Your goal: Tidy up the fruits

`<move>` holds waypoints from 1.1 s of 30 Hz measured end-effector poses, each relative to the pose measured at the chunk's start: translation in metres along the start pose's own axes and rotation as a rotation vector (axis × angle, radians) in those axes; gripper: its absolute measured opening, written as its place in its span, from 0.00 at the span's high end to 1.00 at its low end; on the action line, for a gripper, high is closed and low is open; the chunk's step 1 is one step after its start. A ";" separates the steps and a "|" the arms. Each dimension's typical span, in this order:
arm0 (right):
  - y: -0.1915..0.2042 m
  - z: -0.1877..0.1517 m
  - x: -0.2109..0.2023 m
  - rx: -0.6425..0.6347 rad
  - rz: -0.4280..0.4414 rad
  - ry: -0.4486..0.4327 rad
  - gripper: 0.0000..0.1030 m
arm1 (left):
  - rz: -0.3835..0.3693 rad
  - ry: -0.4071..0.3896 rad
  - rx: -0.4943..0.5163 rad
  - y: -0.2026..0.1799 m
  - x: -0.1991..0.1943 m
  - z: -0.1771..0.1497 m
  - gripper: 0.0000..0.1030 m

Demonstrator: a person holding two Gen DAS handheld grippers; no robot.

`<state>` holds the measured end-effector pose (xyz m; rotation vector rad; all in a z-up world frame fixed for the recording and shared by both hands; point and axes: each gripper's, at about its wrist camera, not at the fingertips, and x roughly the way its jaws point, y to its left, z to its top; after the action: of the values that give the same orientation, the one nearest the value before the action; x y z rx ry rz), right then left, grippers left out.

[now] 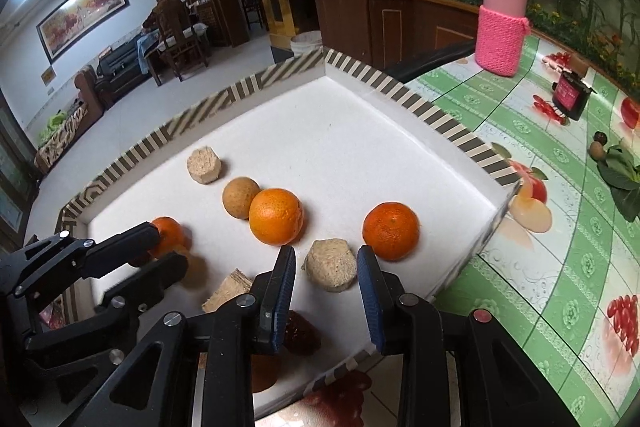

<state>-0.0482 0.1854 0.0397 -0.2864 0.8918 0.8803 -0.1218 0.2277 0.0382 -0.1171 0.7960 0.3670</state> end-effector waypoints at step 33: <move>-0.002 -0.050 -0.085 0.092 -0.073 -0.192 0.70 | 0.065 -0.151 0.004 -0.012 -0.046 -0.004 0.41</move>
<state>-0.1008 0.1100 0.0746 -0.1512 0.7369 0.7830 -0.1497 0.2027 0.0677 -0.0596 0.6523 0.4304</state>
